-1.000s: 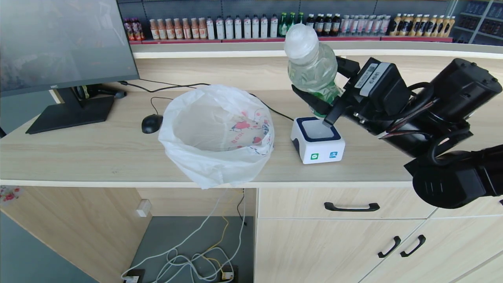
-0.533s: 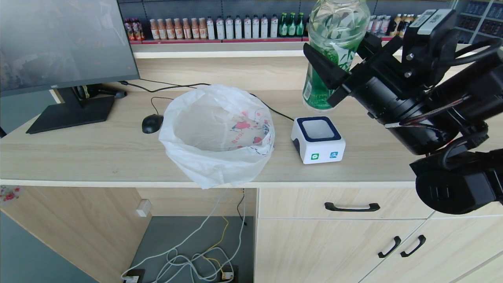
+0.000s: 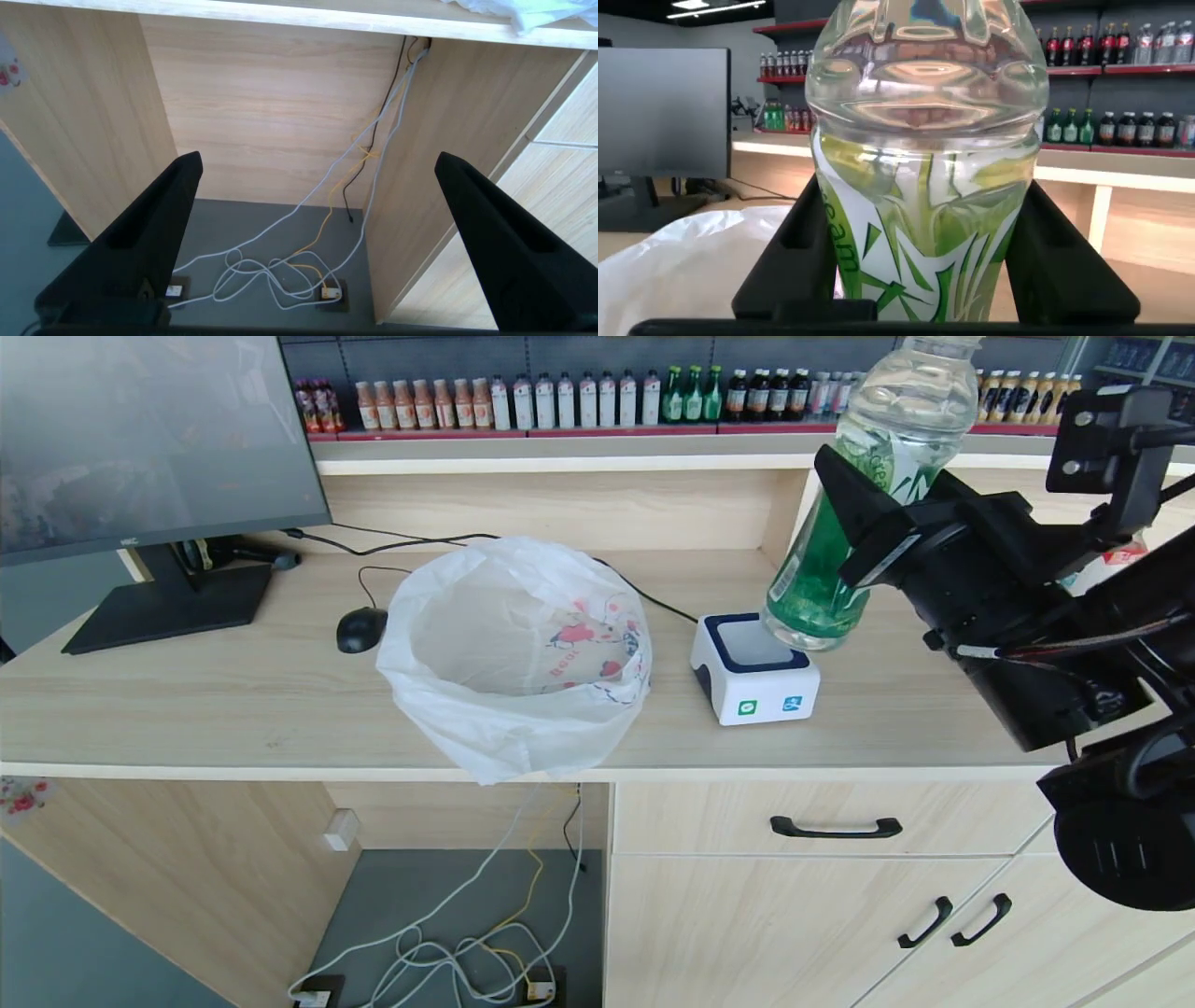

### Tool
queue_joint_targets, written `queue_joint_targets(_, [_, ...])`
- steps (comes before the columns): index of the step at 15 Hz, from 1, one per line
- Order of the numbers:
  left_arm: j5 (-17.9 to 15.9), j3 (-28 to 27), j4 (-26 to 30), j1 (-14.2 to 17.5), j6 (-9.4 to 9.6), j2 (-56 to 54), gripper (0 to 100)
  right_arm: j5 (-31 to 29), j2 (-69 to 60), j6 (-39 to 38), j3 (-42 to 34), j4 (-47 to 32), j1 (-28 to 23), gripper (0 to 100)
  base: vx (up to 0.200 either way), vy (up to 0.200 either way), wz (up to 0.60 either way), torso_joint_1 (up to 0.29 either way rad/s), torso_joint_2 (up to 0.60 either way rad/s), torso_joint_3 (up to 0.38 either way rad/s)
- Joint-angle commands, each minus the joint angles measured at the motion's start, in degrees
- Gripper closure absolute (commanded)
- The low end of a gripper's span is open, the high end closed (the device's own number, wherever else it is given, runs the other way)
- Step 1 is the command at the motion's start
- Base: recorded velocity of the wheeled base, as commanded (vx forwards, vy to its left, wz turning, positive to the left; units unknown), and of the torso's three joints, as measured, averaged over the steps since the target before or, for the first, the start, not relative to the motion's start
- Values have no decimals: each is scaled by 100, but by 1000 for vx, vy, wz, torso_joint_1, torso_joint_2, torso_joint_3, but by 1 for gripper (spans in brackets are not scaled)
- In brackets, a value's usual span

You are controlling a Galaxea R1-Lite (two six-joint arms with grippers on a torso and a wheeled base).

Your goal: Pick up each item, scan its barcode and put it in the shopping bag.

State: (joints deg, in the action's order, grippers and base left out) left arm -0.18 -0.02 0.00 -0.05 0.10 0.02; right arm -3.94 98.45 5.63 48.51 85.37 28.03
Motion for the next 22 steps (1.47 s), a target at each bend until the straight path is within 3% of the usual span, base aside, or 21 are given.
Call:
queue_joint_targets(1, [1, 2, 0, 5, -1, -2, 0, -327, -98, -141, -351, 50, 1, 100, 0, 0, 0, 0, 0, 0])
queue_joint_targets(7, [1, 2, 0, -4, -1, -2, 0, -547, -10, -124, -597, 340, 10, 100, 0, 0, 0, 0, 0, 0])
queue_joint_targets(9, [1, 2, 0, -4, 8, -2, 0, -784, 157, -326, -298, 445, -69, 100, 0, 200, 0, 5, 7, 2])
queue_joint_targets(13, [1, 2, 0, -4, -1, -2, 0, -714, 174, -308, -105, 454, -60, 100, 0, 200, 0, -1, 4, 2])
queue_joint_targets(22, [1, 2, -9, -4, -19, -2, 0, -766, 166, -256, -87, 454, 45, 100, 0, 200, 0, 2, 2, 2])
